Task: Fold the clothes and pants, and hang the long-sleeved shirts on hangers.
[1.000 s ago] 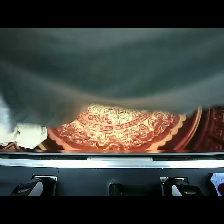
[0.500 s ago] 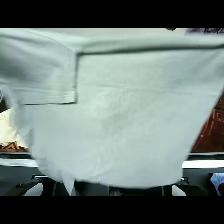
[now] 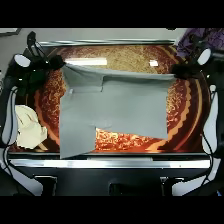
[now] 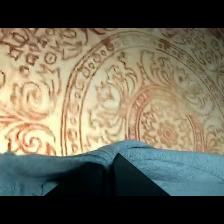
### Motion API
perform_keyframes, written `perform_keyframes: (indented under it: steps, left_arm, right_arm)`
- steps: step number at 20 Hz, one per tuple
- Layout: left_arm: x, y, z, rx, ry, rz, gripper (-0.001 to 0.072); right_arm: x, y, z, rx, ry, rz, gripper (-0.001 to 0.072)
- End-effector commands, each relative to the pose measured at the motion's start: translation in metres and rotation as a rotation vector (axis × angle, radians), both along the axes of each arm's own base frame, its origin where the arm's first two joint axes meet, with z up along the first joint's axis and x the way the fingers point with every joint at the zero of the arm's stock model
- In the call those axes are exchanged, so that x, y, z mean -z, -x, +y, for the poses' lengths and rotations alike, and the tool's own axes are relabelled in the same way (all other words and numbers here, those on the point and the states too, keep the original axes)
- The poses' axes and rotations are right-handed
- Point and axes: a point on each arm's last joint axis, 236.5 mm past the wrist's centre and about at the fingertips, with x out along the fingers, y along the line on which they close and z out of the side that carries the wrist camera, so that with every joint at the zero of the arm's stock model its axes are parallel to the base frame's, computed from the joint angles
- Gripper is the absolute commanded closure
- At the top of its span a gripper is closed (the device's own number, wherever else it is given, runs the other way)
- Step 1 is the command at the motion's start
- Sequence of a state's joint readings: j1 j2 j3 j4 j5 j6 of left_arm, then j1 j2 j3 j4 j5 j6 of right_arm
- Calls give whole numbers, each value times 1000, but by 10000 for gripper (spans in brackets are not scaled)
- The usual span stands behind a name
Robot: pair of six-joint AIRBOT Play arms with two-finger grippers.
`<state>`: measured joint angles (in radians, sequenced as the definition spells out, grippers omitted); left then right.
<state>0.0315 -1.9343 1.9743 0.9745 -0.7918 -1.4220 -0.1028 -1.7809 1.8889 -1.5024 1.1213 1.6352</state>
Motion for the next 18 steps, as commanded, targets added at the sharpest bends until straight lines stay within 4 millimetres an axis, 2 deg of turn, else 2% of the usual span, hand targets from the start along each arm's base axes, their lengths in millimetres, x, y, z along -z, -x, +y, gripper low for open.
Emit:
perform_keyframes:
  steps: [1,4,7,11,14,16,18]
  left_arm:
    - [41,-36,12,-64,11,-35,689]
    - [55,-30,16,-51,12,11,689]
    - [64,-14,18,3,1,84,690]
    - [92,33,14,123,11,294,691]
    - [110,65,12,195,-20,424,690]
    - [121,79,12,218,-35,482,690]
    - [129,84,12,220,-30,504,691]
  right_arm:
    - [50,-21,-4,19,-6,15,678]
    - [52,-15,-3,21,-9,43,678]
    - [64,9,0,13,-19,154,678]
    - [79,37,4,5,-32,286,677]
    - [101,58,8,-1,-52,403,677]
    - [116,69,13,-6,-74,469,677]
    - [127,75,15,-8,-83,508,677]
